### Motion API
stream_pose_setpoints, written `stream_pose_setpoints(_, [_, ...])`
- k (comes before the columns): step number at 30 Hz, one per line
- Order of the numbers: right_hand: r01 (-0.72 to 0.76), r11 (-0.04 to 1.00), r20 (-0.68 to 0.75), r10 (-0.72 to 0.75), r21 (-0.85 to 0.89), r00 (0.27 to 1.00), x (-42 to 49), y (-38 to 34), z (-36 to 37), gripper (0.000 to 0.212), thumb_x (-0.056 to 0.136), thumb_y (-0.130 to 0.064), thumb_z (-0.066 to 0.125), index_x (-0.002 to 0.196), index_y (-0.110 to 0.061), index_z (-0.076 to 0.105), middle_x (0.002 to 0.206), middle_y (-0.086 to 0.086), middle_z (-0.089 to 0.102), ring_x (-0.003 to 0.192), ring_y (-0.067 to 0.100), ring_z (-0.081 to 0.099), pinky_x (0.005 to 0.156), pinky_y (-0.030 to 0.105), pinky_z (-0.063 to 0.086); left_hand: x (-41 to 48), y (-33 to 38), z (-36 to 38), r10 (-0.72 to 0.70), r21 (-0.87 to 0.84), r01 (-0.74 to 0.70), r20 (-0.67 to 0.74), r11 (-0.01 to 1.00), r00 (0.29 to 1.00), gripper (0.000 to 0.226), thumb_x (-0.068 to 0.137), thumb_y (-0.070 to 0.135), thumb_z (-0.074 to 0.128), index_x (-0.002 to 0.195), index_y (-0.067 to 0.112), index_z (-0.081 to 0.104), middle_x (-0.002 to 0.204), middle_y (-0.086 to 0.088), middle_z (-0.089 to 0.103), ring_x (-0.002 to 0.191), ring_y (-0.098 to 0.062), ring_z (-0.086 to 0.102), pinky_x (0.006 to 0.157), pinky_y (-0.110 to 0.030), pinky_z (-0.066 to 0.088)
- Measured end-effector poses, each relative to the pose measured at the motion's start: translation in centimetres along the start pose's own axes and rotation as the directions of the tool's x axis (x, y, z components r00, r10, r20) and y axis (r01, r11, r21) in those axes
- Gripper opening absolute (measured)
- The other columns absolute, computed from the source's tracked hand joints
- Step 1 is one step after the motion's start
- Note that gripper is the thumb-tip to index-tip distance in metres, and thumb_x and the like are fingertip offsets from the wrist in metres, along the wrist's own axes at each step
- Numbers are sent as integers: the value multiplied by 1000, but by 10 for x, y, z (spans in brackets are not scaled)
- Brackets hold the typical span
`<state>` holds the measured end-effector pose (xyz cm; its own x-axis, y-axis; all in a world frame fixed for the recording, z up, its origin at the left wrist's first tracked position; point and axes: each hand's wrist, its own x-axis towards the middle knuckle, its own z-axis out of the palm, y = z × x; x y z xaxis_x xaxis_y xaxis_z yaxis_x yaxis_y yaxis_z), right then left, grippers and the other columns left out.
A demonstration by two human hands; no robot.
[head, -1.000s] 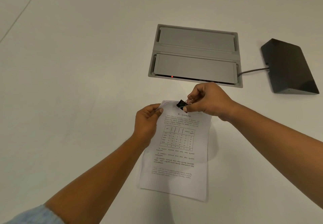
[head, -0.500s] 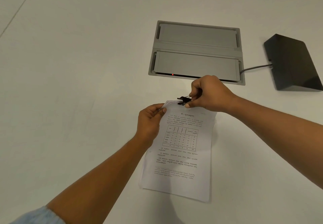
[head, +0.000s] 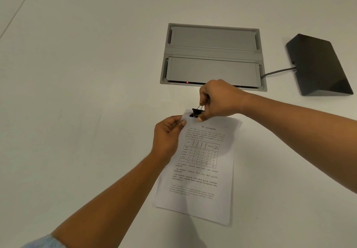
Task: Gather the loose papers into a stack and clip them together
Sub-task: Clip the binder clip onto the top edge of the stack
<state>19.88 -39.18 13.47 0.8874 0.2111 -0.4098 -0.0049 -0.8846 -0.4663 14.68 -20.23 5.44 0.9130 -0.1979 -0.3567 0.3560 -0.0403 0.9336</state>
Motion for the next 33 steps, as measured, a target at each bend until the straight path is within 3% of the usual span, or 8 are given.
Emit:
stream_pose_setpoints(3, [-37, 999, 9, 38, -26, 999, 1, 3, 2, 57, 58, -46, 91, 102, -25, 63, 78, -14, 63, 79, 12, 63, 66, 27, 48, -1, -1, -2, 3, -6, -3, 4, 1000, 1000, 25, 97, 12, 61, 93, 32, 75, 85, 10, 80, 80, -17, 78, 66, -26, 62])
stream_pose_setpoints(7, [-122, 976, 49, 115, 183, 992, -12, 30, 11, 109, 55, -55, 89, 147, -32, 36, 121, -13, 54, 108, 13, 57, 89, 31, 49, 1, -2, -6, -25, -51, 24, -15, 998, 1000, 18, 96, 12, 62, 101, 22, 75, 88, 4, 81, 81, -21, 78, 67, -32, 64])
stream_pose_setpoints(10, [-203, 805, -31, 265, 557, 964, -35, 67, 31, 95, 58, -62, 79, 142, -29, 45, 127, -8, 61, 114, 14, 60, 90, 32, 51, 2, -2, -13, -82, -118, 78, -28, 990, 996, 16, 96, 11, 62, 103, 18, 75, 87, 2, 81, 78, -20, 78, 65, -31, 63])
stream_pose_setpoints(13, [-218, 438, -14, 467, 872, 884, -55, 102, 66, 61, 82, -52, 65, 132, -18, 57, 129, 12, 65, 117, 26, 61, 101, 43, 49, 5, -4, -21, -110, -172, 106, -19, 979, 994, 16, 95, 9, 63, 108, 9, 73, 89, -6, 80, 77, -23, 76, 68, -37, 64])
stream_pose_setpoints(18, [-215, 108, 153, 412, 971, 898, -81, 105, 121, 34, 90, -23, 63, 117, -2, 65, 114, 20, 73, 89, 27, 74, 86, 43, 60, 13, -6, -27, -140, -302, 134, 2, 944, 990, 18, 95, 5, 61, 109, 5, 71, 89, -9, 80, 79, -24, 75, 74, -41, 64])
stream_pose_setpoints(23, [-237, 265, 44, 576, 935, 817, -75, 81, 145, 23, 101, -8, 52, 119, -10, 65, 119, 9, 73, 107, 30, 70, 99, 51, 52, 29, -5, -24, -152, -256, 135, -49, 957, 987, 15, 94, 6, 64, 104, 13, 73, 94, -6, 81, 78, -16, 78, 63, -28, 62])
stream_pose_setpoints(26, [-273, 304, 7, 656, 913, 755, -58, 74, 138, 23, 101, -9, 49, 118, -12, 65, 119, 8, 71, 105, 29, 68, 98, 51, 53, 37, -11, -27, -151, 36, 158, -144, 987, 978, 28, 91, 10, 69, 119, 14, 65, 111, -3, 75, 79, -8, 74, 59, -15, 58])
stream_pose_setpoints(33, [-424, 654, -142, 631, 627, 763, -42, 66, 128, 22, 98, -21, 56, 113, -8, 63, 113, 12, 69, 91, 23, 62, 78, 33, 52, 23, -30, -43, -13, 643, 101, -140, 759, 990, 67, 86, 25, 76, 144, 16, 43, 145, -3, 50, 128, -22, 54, 107, -41, 46])
